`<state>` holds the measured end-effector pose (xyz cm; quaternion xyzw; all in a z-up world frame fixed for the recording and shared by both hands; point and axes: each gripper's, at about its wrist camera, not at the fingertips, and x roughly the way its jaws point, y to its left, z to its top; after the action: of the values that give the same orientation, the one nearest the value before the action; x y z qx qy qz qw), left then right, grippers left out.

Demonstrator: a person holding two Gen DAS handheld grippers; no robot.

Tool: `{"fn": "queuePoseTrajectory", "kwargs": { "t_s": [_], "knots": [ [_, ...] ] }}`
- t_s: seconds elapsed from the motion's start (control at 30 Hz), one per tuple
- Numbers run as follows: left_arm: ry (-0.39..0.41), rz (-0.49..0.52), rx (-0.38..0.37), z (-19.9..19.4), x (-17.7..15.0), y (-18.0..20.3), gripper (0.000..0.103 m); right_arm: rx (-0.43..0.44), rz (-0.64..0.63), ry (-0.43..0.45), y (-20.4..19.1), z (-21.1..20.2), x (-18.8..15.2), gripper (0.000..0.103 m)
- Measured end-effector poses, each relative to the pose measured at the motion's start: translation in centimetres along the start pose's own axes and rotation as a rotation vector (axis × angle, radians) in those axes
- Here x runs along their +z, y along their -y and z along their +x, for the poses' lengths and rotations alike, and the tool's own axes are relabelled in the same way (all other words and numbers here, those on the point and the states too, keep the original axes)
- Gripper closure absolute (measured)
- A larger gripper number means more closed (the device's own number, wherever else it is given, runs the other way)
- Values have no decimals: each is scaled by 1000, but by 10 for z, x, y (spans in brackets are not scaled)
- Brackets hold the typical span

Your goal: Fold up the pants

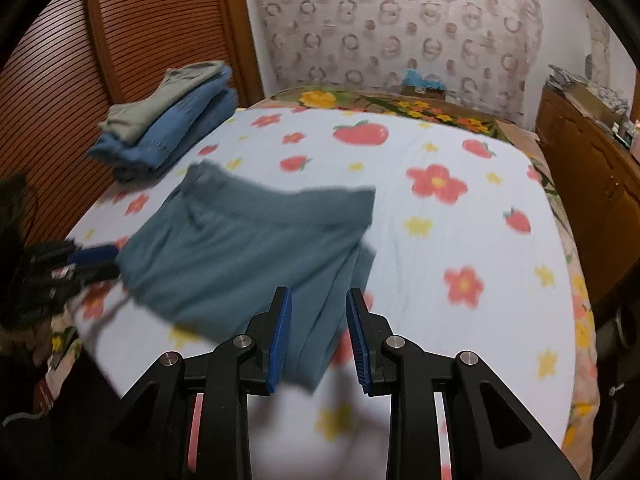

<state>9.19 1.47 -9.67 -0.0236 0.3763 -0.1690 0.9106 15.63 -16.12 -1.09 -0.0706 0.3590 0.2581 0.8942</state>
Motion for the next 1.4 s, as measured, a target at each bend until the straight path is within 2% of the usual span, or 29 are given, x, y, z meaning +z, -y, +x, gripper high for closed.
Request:
{"fn": "queuePoseTrajectory", "kwargs": {
  "t_s": [0.2,0.37,0.57,0.77,0.83,0.9,0.97,1.1,1.13,1.2,1.4],
  "knots": [
    [-25,1,20,11,-3,-1,74,5,6,-8,-3,-5,-15,74],
    [-32,-8,43,15,-4,-3,83,9,29,-3,-5,-6,-17,74],
    [-30,-19,48,16,-5,-5,85,15,19,23,-17,-13,-23,74],
    [-30,-13,66,16,-6,-4,85,-17,-4,-35,-22,1,-31,74],
    [-28,-11,76,16,-6,-3,87,-23,-11,-28,-22,0,-31,79],
    [-23,-12,81,15,-7,-3,90,-20,-21,-23,-22,-1,-31,93],
    [-8,-24,83,13,-7,-4,93,-24,-16,-6,-17,-4,-32,97],
    [30,-39,84,1,-7,-5,95,-12,18,45,-8,-20,-36,98],
    [45,-35,96,-5,-6,-3,96,-9,23,58,-7,-25,-36,103],
    [68,-29,104,-13,-5,-2,96,-52,18,86,-7,-36,-37,103],
    [42,-28,71,-15,-6,2,96,-43,43,83,-4,-42,-45,103]
  ]
}}
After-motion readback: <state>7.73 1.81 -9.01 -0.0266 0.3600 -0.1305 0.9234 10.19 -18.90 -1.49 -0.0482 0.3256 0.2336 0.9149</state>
